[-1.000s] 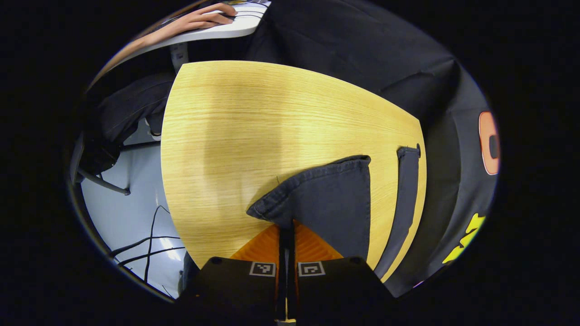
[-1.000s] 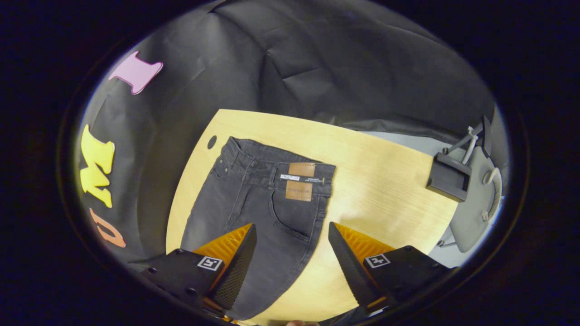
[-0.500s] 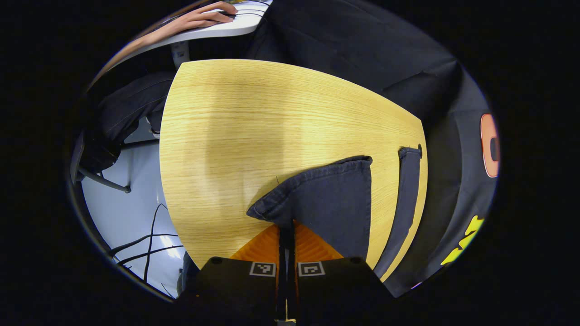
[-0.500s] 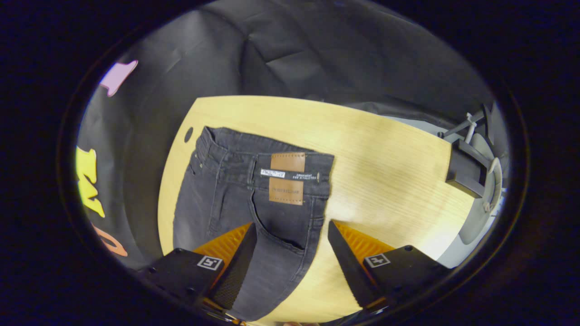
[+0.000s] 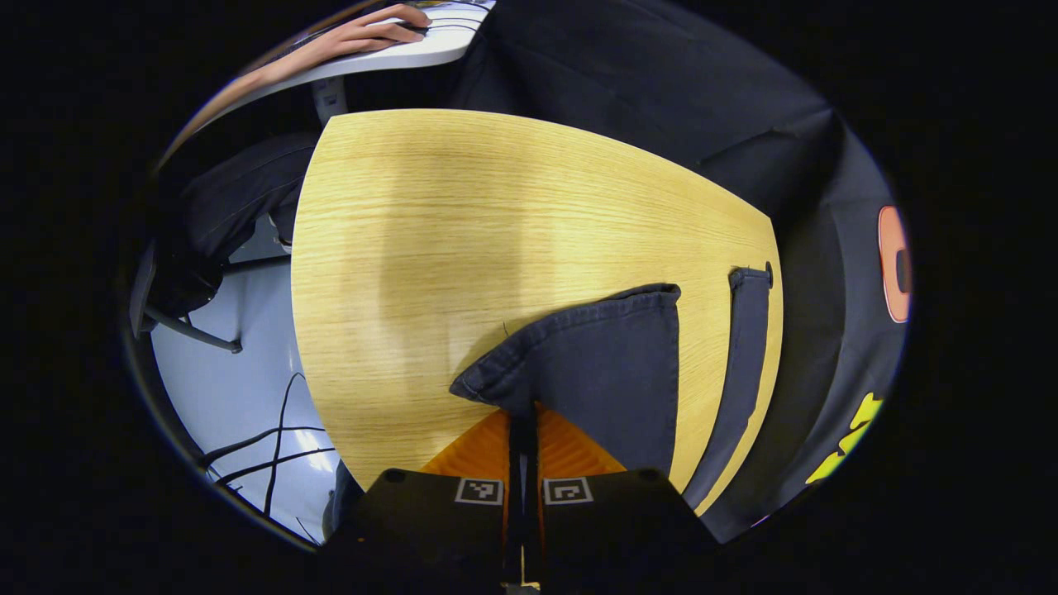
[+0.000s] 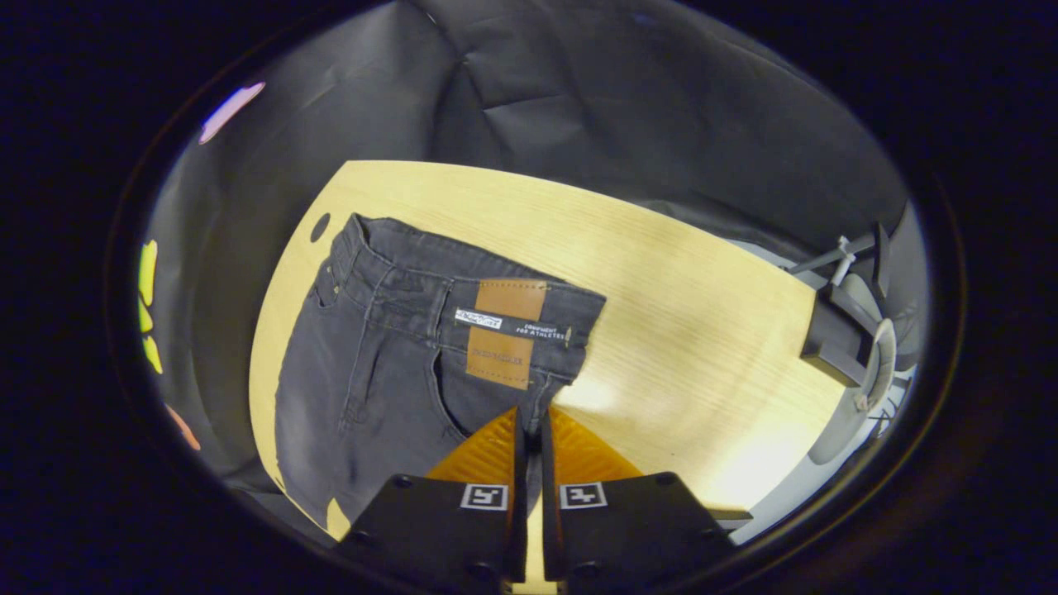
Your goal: Grasp the waist and the cuffs of the jeans and fold them to make the two legs overlap; first hold the waist and fold one-third of the jeans toward the cuffs, then hold the cuffs and fold the remaining one-third in the same direction to finish folding.
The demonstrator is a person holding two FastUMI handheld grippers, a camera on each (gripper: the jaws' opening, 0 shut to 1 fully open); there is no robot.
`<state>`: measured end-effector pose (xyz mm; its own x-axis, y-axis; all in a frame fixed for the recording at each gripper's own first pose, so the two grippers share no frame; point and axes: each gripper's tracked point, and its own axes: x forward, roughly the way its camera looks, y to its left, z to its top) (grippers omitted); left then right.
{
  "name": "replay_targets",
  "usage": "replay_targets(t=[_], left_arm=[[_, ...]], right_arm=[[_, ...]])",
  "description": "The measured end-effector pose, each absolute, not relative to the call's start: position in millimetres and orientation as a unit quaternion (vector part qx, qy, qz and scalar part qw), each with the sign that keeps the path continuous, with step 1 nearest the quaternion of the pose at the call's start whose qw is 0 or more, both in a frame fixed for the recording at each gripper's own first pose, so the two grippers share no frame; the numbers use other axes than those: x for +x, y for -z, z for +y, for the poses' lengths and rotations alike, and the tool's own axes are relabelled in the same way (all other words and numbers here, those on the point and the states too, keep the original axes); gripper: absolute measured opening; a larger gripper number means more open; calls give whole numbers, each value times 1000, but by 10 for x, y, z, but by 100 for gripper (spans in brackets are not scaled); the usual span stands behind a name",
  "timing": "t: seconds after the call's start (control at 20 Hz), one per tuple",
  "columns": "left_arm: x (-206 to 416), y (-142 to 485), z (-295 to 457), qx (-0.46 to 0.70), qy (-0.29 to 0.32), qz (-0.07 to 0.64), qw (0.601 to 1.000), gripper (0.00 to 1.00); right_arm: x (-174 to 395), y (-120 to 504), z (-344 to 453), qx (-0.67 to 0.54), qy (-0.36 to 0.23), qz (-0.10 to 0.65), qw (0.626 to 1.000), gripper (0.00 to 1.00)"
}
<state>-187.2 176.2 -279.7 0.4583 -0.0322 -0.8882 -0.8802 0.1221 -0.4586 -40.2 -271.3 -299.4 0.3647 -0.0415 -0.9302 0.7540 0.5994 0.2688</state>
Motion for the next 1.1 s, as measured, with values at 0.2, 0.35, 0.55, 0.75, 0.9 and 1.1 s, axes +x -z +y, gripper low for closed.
replay_targets(t=[0.2,0.35,0.55,0.75,0.9,1.1], left_arm=[[-1865,2798,1765,-580,-337,397,627,4],[-1780,2666,1783,-607,-334,376,615,3],[-1473,2259,1841,-635,-310,340,620,3],[-1078,1829,1823,-632,-274,331,645,3],[-787,1611,1882,-639,-257,315,653,3],[-394,1425,2033,-665,-251,289,641,3]], right_arm=[[-384,3012,-2695,326,259,504,757,1],[-339,2844,-2662,366,245,478,760,1],[-210,2427,-2569,371,203,449,787,1],[77,1977,-2370,395,166,423,798,1],[337,1695,-2297,405,139,403,809,0],[719,1466,-2257,435,117,380,808,1]])
